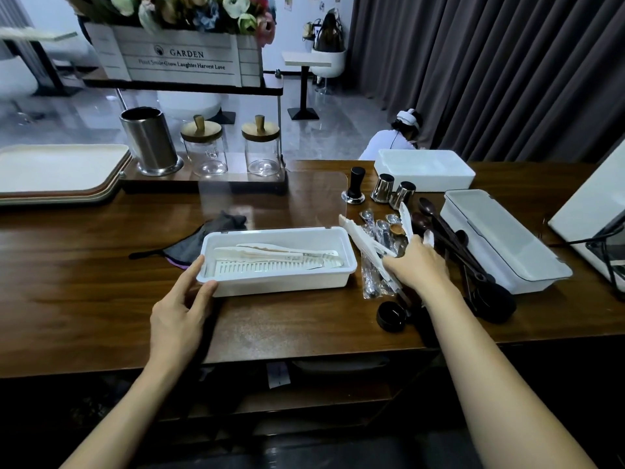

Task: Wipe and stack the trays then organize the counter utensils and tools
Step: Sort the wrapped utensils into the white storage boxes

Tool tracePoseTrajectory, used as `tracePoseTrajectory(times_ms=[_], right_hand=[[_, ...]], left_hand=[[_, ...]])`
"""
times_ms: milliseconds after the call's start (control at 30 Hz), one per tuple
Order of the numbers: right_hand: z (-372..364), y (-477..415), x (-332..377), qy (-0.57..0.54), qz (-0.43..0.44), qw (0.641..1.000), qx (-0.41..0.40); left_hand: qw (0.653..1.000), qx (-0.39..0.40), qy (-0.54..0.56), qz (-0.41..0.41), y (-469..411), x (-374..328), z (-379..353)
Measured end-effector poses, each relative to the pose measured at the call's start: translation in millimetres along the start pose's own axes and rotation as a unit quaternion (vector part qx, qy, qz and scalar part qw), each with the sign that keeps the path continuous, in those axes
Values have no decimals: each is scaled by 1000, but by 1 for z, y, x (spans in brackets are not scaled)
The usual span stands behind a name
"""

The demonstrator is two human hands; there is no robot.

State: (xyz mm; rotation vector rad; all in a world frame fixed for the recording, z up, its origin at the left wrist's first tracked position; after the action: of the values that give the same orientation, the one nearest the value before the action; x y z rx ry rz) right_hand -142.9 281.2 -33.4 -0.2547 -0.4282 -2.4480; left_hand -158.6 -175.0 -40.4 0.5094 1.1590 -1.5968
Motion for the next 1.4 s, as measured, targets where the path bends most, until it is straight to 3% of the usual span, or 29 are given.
tracePoseTrajectory(times_ms=[233, 567, 767, 967, 1100, 1200, 1300, 1400], right_hand=[[11, -8, 14, 2, -10, 998, -59], [28, -8, -1, -242, 4, 969, -49], [54, 4, -6, -304, 87, 947, -47], [53, 39, 41, -235, 189, 953, -1], [66, 46, 47, -190, 157, 967, -60], [73, 56, 42, -220, 157, 960, -75], [65, 84, 60, -243, 212, 946, -36], [42, 112, 101, -194, 298, 934, 18]], left_hand=[[1000, 0, -1, 0, 1, 0, 1], [1000, 4, -12, -2, 0, -2, 1], [1000, 2, -8, -3, 0, 0, 0], [1000, 10, -7, 1, 0, 6, -1], [1000, 6, 3, -7, 0, 4, -1], [1000, 6, 5, -9, 0, 4, -1], [1000, 11, 5, -11, 0, 4, -1], [1000, 13, 7, -15, 0, 6, -1]])
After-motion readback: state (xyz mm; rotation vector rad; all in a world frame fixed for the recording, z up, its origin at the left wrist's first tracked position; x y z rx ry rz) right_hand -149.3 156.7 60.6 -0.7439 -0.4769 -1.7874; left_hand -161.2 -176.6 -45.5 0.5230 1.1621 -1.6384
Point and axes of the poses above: each hand's wrist, its own y-axis away from the middle knuckle, its own z-axis out of the back of the hand, x = y × z, the point moved 10 cm from there along -y, towards the middle knuckle, and after that the axes turned 14 degrees about -z, right-handed, at the moved point
